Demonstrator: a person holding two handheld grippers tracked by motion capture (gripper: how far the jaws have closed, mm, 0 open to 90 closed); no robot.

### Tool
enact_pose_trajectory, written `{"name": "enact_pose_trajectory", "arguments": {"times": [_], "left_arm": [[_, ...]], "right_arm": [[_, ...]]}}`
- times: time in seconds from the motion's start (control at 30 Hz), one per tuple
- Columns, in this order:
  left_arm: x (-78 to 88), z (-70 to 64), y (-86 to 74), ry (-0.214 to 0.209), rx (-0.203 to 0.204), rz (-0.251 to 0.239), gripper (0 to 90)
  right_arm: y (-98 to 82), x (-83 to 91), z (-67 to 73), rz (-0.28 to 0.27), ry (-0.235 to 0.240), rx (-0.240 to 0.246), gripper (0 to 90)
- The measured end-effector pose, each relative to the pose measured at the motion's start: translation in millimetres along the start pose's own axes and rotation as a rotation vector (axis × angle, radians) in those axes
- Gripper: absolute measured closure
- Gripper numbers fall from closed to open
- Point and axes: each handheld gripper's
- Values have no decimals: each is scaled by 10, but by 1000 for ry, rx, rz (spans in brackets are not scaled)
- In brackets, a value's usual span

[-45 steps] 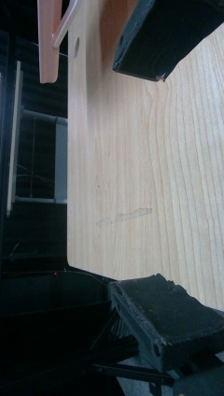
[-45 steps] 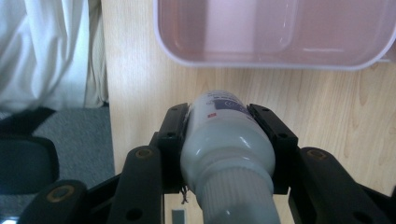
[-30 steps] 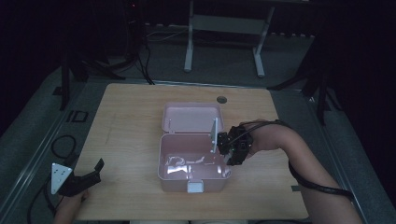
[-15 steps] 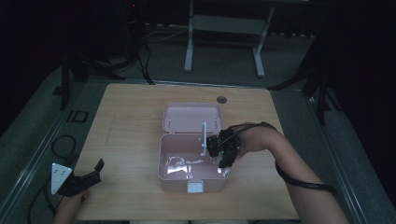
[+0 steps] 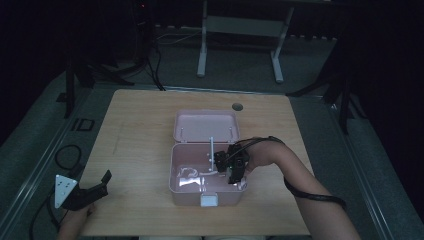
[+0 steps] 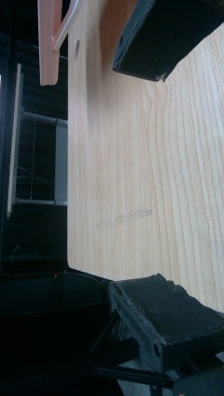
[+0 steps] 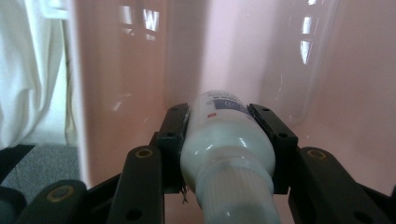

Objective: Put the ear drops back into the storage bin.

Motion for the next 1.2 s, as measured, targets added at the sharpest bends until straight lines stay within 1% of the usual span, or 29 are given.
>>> {"name": "enact_pose_trajectory", "arguments": {"times": [0.1, 0.2, 0.33, 0.4, 0.57, 0.6, 0.67, 0.83, 0.9, 1.07, 1.2], "left_arm": [[0, 0, 0, 0, 0, 0, 4], [-1, 0, 0, 0, 1, 0, 4], [0, -1, 0, 0, -1, 0, 4], [0, -1, 0, 0, -1, 0, 4], [0, 0, 0, 0, 0, 0, 4], [0, 0, 0, 0, 0, 0, 4], [0, 0, 0, 0, 0, 1, 4], [0, 0, 0, 0, 0, 0, 4], [0, 0, 0, -1, 0, 0, 4], [-1, 0, 0, 0, 1, 1, 4], [0, -1, 0, 0, -1, 0, 4]], "right_arm": [[21, -19, -27, -4, -7, -1, 596], [44, -34, -36, -9, -2, 2, 596], [83, -101, -53, 7, 6, 12, 595], [94, -144, -65, 21, 4, 12, 596], [117, -237, -85, 33, 14, 13, 595], [123, -261, -94, 37, 20, 6, 595], [134, -317, -112, 59, 26, 6, 595], [143, -441, -151, 100, 25, -5, 595], [135, -473, -172, 102, 18, -16, 595], [132, -521, -194, 86, 16, -22, 595], [136, -579, -208, 96, 17, -17, 595]]}}
Point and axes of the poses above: each handheld gripper's, and its own axes: x roughly backward along the jaws, y roughly out of its top, z roughly to its left, and after that the axes turned 13 degrees about y, right-handed
